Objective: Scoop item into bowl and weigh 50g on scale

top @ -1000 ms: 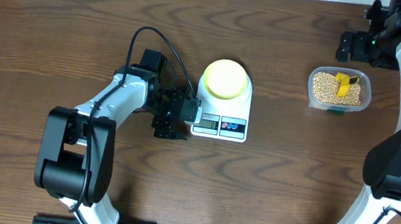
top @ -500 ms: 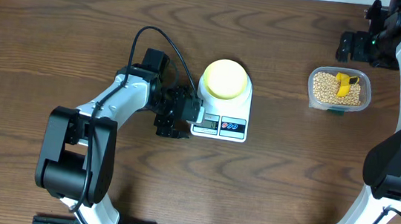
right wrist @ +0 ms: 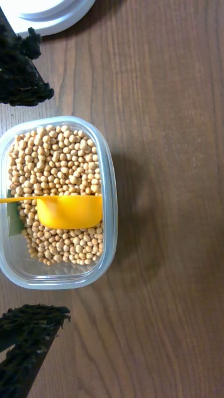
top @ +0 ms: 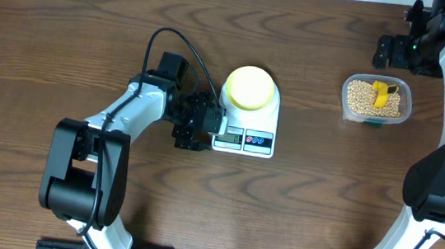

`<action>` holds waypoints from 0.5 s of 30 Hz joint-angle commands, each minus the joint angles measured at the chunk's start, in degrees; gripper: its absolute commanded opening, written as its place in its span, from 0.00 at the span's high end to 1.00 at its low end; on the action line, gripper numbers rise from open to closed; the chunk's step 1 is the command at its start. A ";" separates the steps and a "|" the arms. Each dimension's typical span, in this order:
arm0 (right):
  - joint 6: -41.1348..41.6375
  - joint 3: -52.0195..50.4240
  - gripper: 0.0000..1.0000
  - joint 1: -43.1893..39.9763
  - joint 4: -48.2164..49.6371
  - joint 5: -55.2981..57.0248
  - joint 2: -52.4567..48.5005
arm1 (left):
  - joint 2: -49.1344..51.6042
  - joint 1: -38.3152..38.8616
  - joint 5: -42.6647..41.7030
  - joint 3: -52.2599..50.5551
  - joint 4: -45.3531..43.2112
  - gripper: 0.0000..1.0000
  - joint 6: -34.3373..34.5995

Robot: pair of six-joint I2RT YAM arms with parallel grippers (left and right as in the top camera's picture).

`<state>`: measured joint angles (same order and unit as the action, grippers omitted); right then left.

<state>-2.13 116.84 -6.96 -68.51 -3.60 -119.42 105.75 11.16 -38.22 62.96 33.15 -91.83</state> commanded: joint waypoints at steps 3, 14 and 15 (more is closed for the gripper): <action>-0.11 0.59 0.01 -0.11 -0.02 0.26 -0.11 | 1.18 0.04 -1.68 -0.55 0.11 0.02 -0.96; -0.11 0.59 0.01 -0.11 -0.02 0.26 -0.11 | 1.18 0.07 -1.64 -0.55 0.13 0.02 -0.94; -0.11 0.59 0.01 -0.11 -0.02 0.26 -0.11 | 1.18 0.07 -1.64 -0.55 0.13 0.03 -0.94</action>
